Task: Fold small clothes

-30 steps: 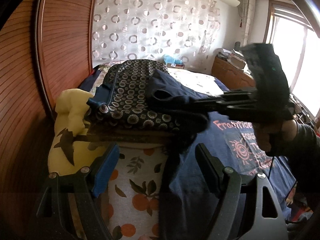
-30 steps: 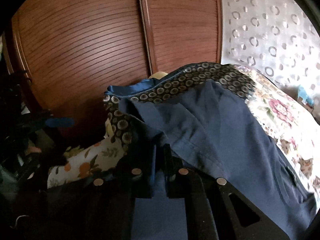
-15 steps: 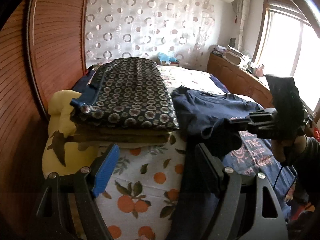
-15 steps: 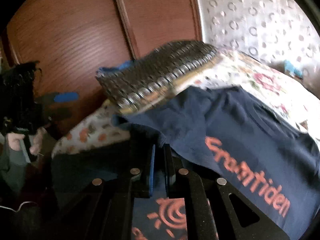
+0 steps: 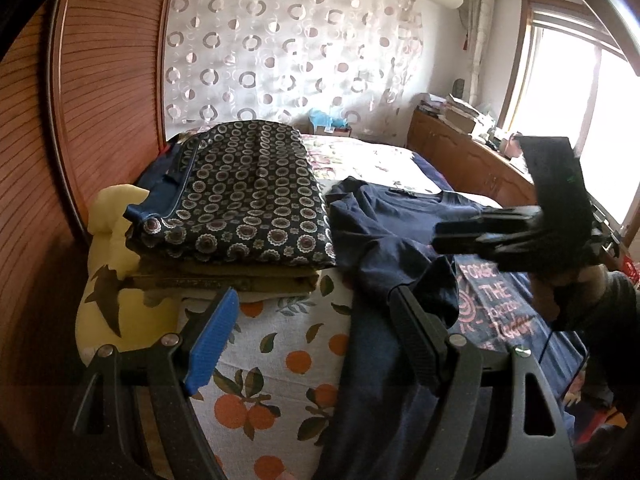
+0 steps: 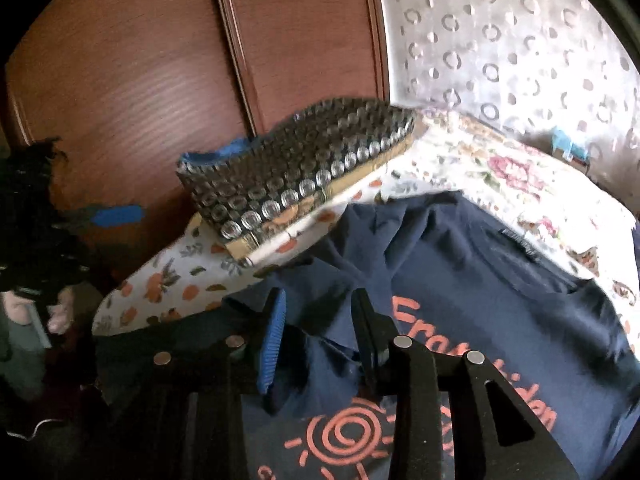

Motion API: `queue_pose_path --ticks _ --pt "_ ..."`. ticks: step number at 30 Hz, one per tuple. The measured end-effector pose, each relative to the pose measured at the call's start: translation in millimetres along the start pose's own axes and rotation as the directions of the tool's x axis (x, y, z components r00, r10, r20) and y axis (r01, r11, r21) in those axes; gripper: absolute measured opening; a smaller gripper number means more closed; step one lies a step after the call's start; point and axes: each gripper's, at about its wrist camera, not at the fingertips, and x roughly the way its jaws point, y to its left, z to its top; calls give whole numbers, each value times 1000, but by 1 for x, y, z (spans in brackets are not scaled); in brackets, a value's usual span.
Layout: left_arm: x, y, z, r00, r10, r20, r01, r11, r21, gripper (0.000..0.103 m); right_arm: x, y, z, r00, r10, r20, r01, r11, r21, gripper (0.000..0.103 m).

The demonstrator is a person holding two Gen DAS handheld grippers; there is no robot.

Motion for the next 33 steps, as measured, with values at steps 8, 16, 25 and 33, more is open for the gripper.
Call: queue_pose_path --ticks 8,16,25,33 --pt "2 -5 -5 1000 -10 -10 10 1000 9 79 21 8 -14 987 109 -115 -115 992 -46 34" --pt "6 -9 -6 1000 -14 -16 14 1000 14 79 16 7 -39 982 73 -172 -85 994 -63 11" --pt "3 -12 -5 1000 -22 -9 22 1000 14 79 9 -3 -13 999 18 -27 -18 1000 -9 12" --pt "7 -19 -8 999 -35 -24 36 999 22 79 67 -12 9 994 -58 -96 64 996 56 15"
